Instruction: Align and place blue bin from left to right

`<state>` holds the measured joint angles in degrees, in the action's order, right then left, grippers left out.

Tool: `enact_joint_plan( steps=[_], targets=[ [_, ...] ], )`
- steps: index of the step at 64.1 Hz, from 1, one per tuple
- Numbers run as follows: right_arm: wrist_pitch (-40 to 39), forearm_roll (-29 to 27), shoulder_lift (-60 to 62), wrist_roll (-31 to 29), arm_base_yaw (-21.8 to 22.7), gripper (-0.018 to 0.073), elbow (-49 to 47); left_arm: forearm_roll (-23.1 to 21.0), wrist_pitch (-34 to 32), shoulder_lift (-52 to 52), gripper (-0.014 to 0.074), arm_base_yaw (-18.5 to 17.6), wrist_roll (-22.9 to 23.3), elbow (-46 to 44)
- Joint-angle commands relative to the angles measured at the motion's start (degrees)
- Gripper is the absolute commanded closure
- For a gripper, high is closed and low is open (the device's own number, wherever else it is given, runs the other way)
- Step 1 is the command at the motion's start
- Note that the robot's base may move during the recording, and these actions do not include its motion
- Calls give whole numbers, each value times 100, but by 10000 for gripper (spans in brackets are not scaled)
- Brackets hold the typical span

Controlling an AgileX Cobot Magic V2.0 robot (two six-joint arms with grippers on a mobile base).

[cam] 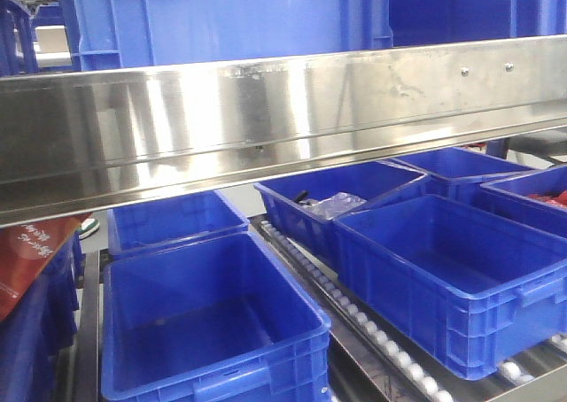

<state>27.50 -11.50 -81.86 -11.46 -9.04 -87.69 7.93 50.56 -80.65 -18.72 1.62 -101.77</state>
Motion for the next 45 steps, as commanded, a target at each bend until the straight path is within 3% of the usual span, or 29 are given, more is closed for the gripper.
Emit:
enact_joint_plan(
  steps=[1, 17, 29, 45],
  targets=[
    [-299, 28, 524, -75, -51, 638, 336, 34, -593, 557, 583, 14, -10, 556],
    [-485, 28, 1894, -174, -77, 638, 1372, 34, -1555, 2239, 583, 14, -10, 2464],
    [-884, 28, 3141, -174, -77, 638, 2660, 34, -2534, 3801, 583, 14, -10, 4083],
    [-1165, 28, 4718, -174, -77, 638, 4304, 22, -2772, 5501, 583, 14, -10, 5468]
  ],
)
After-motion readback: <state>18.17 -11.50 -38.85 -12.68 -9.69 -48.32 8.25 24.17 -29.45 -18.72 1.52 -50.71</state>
